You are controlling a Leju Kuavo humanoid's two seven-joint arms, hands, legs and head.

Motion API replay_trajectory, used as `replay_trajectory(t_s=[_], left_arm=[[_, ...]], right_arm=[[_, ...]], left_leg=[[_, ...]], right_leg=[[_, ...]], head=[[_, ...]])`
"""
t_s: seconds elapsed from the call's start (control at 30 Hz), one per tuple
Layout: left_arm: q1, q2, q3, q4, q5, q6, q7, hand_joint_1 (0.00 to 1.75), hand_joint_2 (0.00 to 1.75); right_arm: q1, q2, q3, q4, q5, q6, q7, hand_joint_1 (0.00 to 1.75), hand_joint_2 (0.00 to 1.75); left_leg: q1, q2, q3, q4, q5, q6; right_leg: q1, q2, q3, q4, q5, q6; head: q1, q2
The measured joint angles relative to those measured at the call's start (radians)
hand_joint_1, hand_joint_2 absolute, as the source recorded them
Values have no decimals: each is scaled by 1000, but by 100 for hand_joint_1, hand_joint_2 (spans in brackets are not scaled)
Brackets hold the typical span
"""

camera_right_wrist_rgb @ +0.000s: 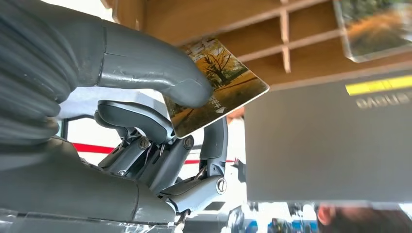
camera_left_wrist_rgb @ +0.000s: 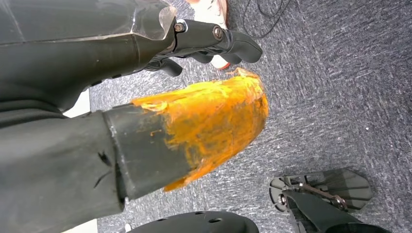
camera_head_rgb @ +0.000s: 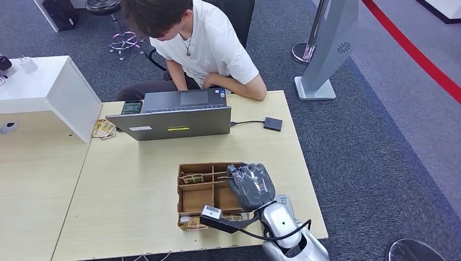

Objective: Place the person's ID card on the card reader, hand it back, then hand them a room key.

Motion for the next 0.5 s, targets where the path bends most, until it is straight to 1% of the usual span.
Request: replay_trajectory(t_s=[0.5], left_arm=[[0, 0, 0, 0, 12, 3, 0, 0, 0]], right_arm=[[43, -15, 20, -197, 27, -64, -15, 175, 175]], left_leg=[[0, 0, 0, 0, 0, 0]], right_leg=[[0, 0, 0, 0, 0, 0]], head=[[0, 0]])
